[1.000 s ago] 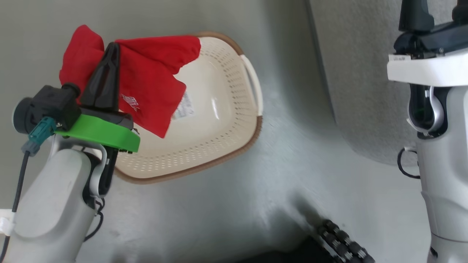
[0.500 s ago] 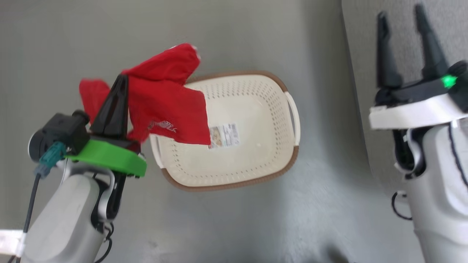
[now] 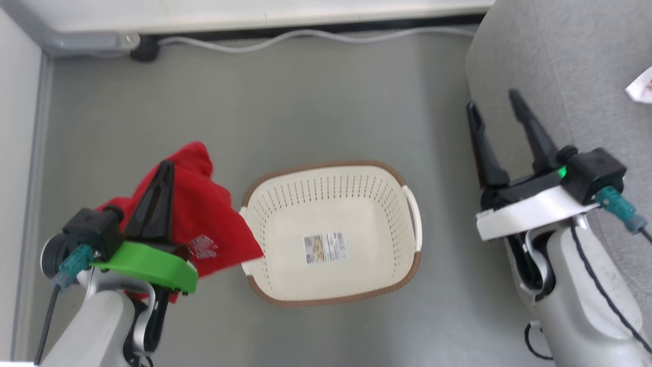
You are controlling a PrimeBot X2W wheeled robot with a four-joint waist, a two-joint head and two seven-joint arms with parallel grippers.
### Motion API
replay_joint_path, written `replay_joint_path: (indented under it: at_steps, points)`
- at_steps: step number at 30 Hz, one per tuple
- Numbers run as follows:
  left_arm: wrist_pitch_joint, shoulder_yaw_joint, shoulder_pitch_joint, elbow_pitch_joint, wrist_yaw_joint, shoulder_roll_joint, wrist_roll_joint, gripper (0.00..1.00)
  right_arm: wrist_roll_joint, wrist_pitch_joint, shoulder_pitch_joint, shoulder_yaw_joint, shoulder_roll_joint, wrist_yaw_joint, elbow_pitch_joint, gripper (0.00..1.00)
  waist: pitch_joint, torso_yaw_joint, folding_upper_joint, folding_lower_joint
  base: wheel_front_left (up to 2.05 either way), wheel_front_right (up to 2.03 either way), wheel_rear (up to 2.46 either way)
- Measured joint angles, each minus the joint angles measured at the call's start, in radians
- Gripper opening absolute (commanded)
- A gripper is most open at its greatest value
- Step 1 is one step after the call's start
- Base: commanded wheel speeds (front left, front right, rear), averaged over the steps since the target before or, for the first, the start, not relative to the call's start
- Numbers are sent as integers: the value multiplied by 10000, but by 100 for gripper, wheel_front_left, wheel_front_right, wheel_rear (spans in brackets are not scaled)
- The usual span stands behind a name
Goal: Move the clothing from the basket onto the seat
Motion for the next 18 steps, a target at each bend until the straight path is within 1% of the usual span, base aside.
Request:
replay_joint_path:
  at_steps: [7, 8, 15, 18]
  points:
    - [0, 33, 506, -92, 35, 86, -17, 0, 2, 0, 569, 387, 10, 73, 290, 100, -1047, -73, 0, 0, 0, 0, 0]
    - [0, 31, 570, -107, 38, 98, -25, 0, 6, 0, 646, 491, 12, 125, 337, 100, -1192, -82, 0, 0, 0, 0, 0]
    - [81, -242, 938, -430, 36, 238, -73, 0, 102, 2, 1137, 1244, 27, 159, 518, 100, -2200, -131, 0, 0, 0, 0, 0]
    - [201, -393, 955, -754, -58, 253, -75, 0, 105, 2, 1265, 1682, 58, 213, 508, 100, -2569, -147, 0, 0, 0, 0, 0]
